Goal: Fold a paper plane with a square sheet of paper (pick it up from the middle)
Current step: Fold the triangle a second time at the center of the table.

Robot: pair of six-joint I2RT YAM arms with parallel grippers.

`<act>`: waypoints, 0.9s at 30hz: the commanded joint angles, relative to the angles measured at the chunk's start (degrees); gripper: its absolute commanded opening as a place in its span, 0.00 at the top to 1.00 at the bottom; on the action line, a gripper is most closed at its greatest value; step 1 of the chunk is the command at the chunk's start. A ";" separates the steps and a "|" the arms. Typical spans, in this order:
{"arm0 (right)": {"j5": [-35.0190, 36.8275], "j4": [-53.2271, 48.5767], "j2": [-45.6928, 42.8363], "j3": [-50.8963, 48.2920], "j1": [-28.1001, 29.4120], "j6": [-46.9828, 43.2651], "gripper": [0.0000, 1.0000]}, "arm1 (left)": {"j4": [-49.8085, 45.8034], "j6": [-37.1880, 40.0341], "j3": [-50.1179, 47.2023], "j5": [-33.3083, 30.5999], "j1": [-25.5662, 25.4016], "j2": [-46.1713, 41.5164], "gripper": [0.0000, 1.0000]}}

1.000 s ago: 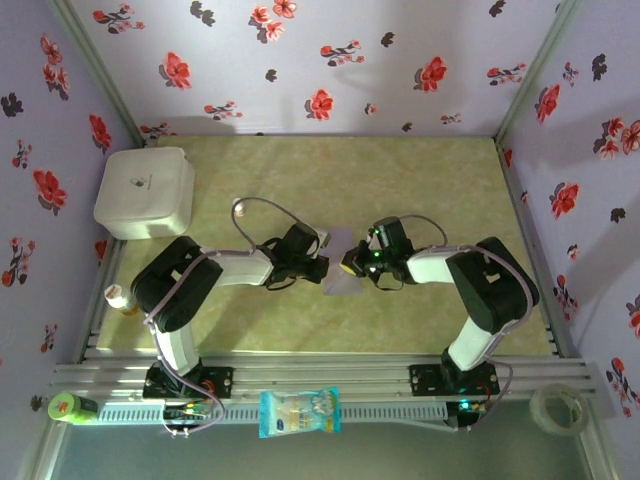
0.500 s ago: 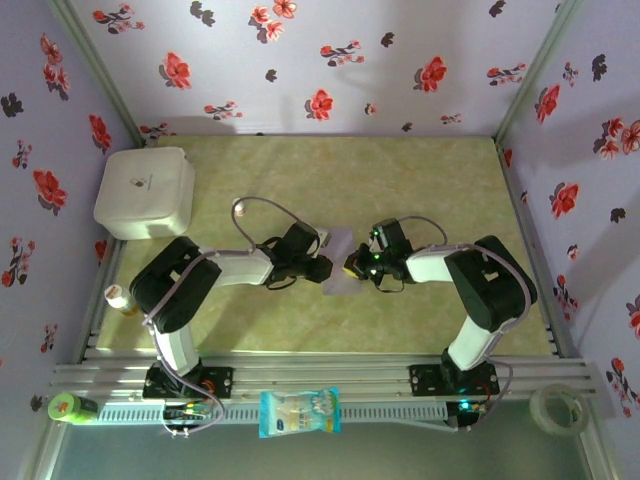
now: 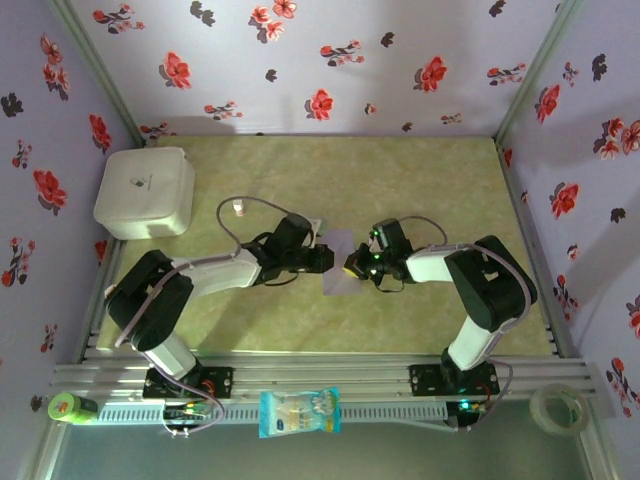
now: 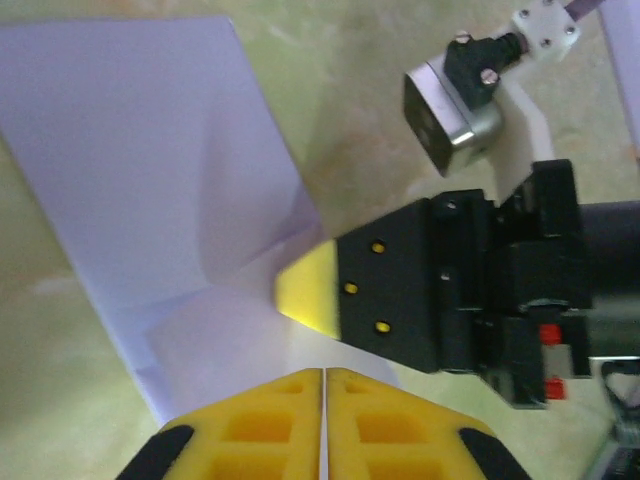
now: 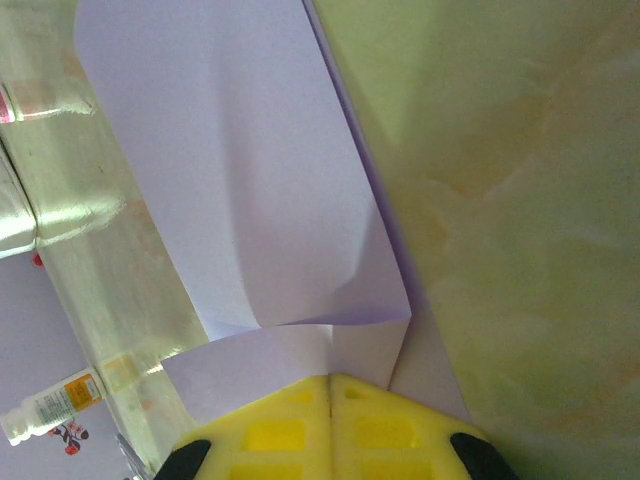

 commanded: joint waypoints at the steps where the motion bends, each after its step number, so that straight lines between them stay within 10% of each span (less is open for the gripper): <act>1: 4.78 -6.07 1.50 -1.35 -0.70 -0.80 1.00 | 2.83 -4.62 0.04 6.49 -1.73 3.18 0.94; 27: 4.61 -6.16 2.25 -1.55 -0.70 -1.05 1.00 | 3.04 -4.48 -0.83 3.73 -2.72 7.83 0.95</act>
